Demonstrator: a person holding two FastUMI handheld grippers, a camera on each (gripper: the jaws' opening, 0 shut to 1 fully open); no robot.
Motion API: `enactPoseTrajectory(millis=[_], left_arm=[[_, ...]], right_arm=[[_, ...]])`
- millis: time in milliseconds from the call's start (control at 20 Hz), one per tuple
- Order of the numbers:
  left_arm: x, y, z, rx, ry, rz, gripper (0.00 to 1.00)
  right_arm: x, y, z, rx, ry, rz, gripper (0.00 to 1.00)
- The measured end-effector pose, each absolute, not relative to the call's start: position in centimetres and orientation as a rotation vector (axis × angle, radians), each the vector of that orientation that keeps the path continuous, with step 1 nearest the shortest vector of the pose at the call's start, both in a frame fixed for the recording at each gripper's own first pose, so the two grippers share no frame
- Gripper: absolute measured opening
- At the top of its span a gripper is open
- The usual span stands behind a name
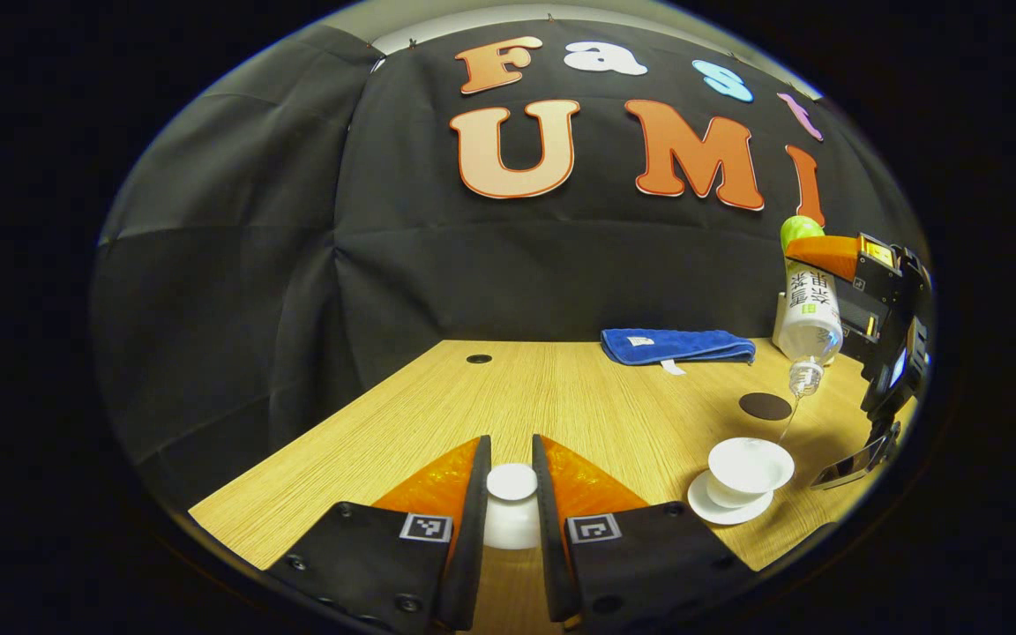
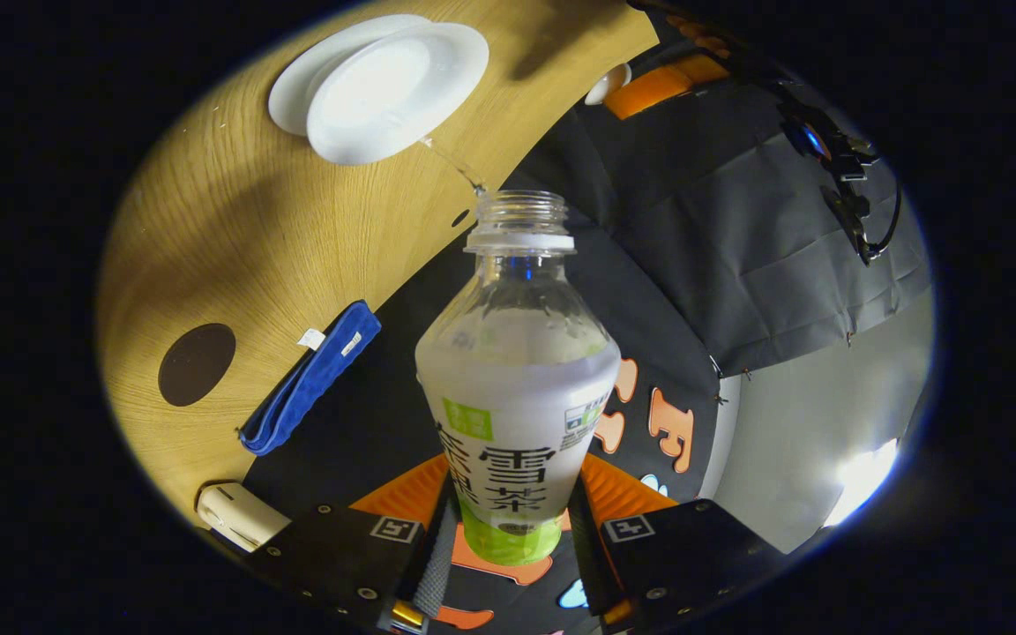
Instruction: Open the teacup lid with one hand, grasp the water bottle and pour water into the teacup with the other hand; after pouring, place the water bottle on the coaster and then close the teacup lid.
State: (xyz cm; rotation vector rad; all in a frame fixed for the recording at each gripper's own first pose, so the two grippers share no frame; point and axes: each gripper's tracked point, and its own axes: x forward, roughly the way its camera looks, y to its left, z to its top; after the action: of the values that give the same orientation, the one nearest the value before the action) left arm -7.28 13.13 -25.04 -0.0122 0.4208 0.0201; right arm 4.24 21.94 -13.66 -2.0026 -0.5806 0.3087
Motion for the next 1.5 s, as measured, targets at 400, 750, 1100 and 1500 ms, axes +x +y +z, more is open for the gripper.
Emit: enactPoseTrajectory(millis=[400,750,1100,1500], left_arm=[[-7.3,12.9,-24.3,0.001,0.401,0.018,0.34],[-7.0,12.2,-23.4,0.008,0.377,0.006,0.33],[-6.3,9.5,-21.7,0.001,0.341,-0.049,0.33],[-5.1,2.8,-19.8,0.001,0.307,-0.160,0.33]], right_arm=[[3.7,22.4,-15.0,-1.975,-0.558,0.351,0.61],[3.9,21.9,-19.2,-1.770,-0.330,0.452,0.61],[3.3,20.4,-23.6,-1.334,0.015,0.561,0.61],[4.4,15.2,-21.5,-0.851,0.203,0.461,0.62]])
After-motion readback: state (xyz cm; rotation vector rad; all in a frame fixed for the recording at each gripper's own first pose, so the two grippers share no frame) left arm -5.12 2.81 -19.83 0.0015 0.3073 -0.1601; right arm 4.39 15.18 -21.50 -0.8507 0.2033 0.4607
